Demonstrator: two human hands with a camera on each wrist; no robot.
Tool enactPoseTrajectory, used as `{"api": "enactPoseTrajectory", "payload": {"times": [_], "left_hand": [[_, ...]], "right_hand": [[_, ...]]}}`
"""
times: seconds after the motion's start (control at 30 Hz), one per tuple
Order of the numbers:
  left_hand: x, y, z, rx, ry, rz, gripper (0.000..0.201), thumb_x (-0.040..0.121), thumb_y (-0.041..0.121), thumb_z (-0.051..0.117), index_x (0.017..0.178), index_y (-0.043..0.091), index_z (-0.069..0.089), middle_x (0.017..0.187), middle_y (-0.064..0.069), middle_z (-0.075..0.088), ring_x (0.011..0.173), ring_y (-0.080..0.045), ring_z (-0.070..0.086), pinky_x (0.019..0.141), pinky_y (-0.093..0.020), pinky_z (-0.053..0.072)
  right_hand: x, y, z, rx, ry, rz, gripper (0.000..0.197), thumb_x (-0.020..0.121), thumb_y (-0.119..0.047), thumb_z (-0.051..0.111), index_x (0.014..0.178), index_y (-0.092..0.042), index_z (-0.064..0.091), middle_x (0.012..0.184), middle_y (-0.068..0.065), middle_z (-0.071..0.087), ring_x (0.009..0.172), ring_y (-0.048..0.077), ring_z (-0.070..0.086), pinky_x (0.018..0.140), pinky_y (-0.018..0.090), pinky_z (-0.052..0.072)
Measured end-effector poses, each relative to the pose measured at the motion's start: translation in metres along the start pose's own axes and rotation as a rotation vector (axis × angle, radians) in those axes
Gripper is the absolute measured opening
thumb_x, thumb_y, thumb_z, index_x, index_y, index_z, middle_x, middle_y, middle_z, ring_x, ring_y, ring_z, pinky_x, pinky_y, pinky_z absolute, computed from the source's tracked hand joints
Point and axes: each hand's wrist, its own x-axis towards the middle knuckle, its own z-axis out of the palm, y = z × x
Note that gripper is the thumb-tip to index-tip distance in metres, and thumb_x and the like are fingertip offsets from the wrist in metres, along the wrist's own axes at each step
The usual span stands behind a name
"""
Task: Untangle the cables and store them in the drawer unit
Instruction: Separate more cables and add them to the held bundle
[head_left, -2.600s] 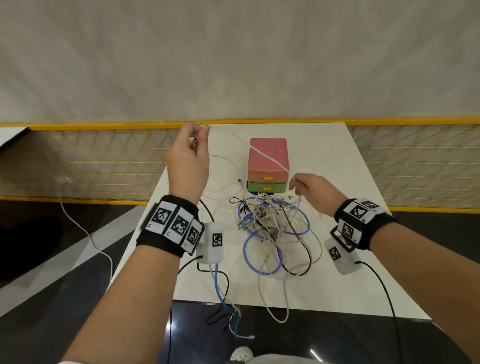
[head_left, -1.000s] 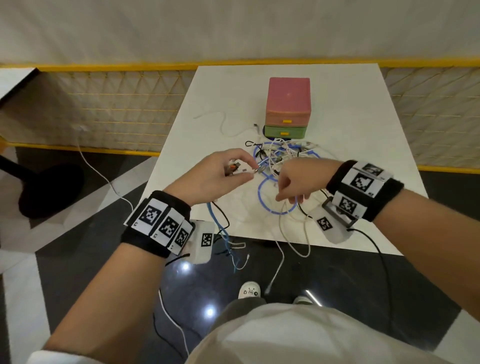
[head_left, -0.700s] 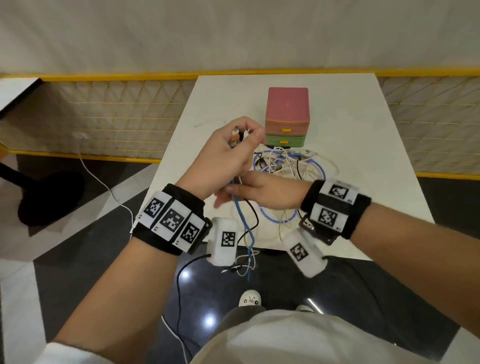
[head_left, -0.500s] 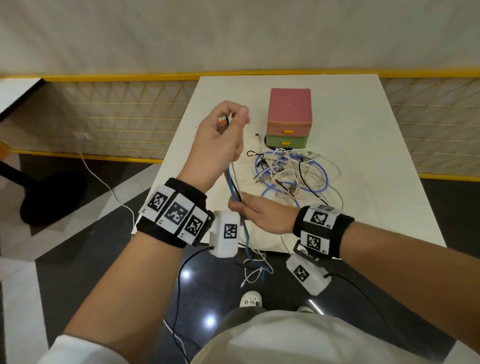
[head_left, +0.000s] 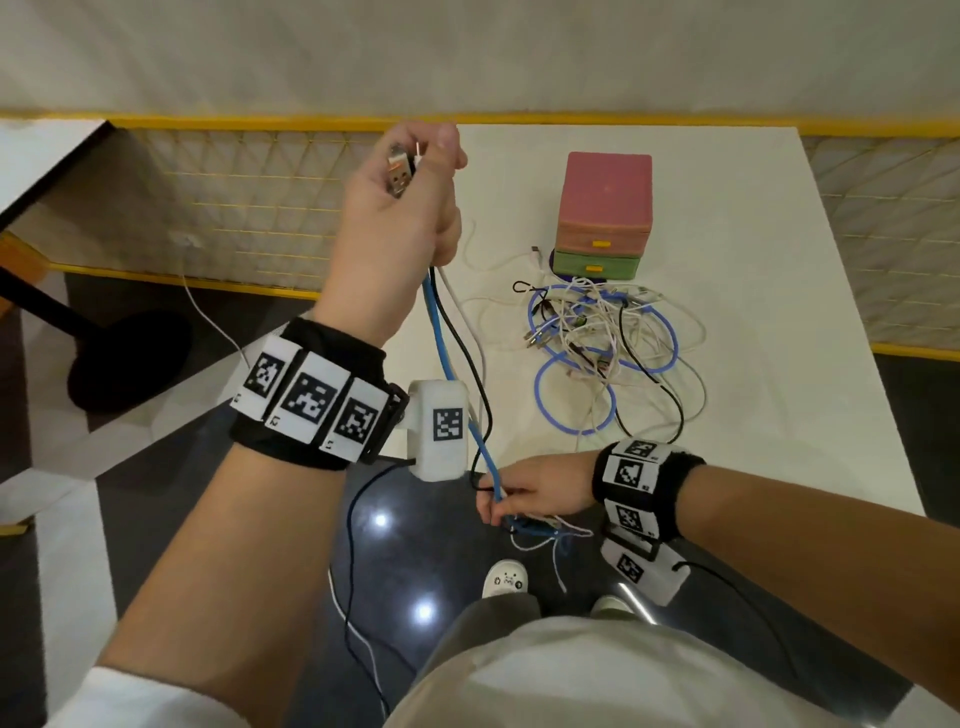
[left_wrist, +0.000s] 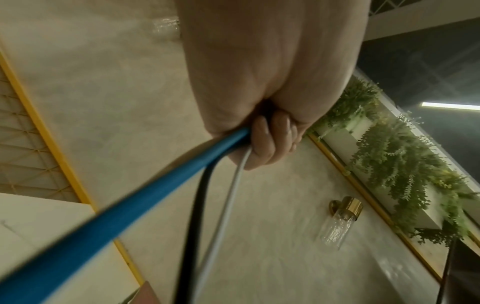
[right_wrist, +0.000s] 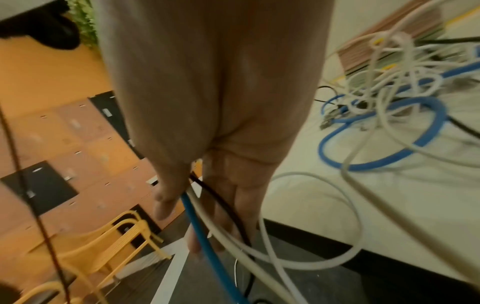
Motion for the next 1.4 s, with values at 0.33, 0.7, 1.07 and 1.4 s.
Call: {"api": "enactPoseTrajectory", "payload": {"times": [0.33,0.7,1.07,1.4], "left_hand": [[-0.034,-0.006,0.010,-0.014,-0.019,-0.045,0.022,0.104,0.016,0.043,0.083,0.013,0.048,0.050,0.010,0.027,0.042,-0.008,0.018,0.042,-0.020,0.020],[-0.044,0.005,0.012,0.051,-0.111,-0.009,0.020,0.103,0.017,0.044,0.083,0.013,0.048,0.051,0.010,0.027,0.043,-0.009,0.018,0.043,-0.021,0.020],[-0.065,-0.034,0.018,0.124,-0.266,-0.178,0.020,0.102,0.014,0.047,0.083,0.013,0.054,0.046,0.014,0.030,0.042,-0.009,0.020,0.045,-0.021,0.018],[-0.047,-0.032,-0.001,0.061,-0.177,-0.115,0.019,0.099,0.022,0.048,0.082,0.014,0.053,0.049,0.012,0.028,0.042,-0.009,0.020,0.045,-0.022,0.020]], "right_hand": [[-0.002,0.000,0.030,-0.221,-0.317,0.099,0.095,0.080,0.010,0.057,0.151,-0.030,0.008,0.130,0.015,0.055,0.111,0.023,0.055,0.093,0.030,0.043],[-0.011,0.026,0.049,-0.260,-0.059,0.161,0.077,0.084,-0.002,0.058,0.148,-0.024,0.021,0.131,0.017,0.048,0.112,0.034,0.054,0.095,0.046,0.047],[-0.006,-0.022,0.016,0.315,0.480,-0.047,0.024,0.095,-0.024,0.055,0.105,-0.002,0.053,0.091,0.013,0.061,0.074,0.021,0.064,0.072,0.030,0.053],[-0.010,0.012,0.013,-0.084,0.150,0.138,0.039,0.086,0.000,0.053,0.125,-0.007,0.049,0.117,0.017,0.055,0.102,0.034,0.059,0.078,0.035,0.049]]}}
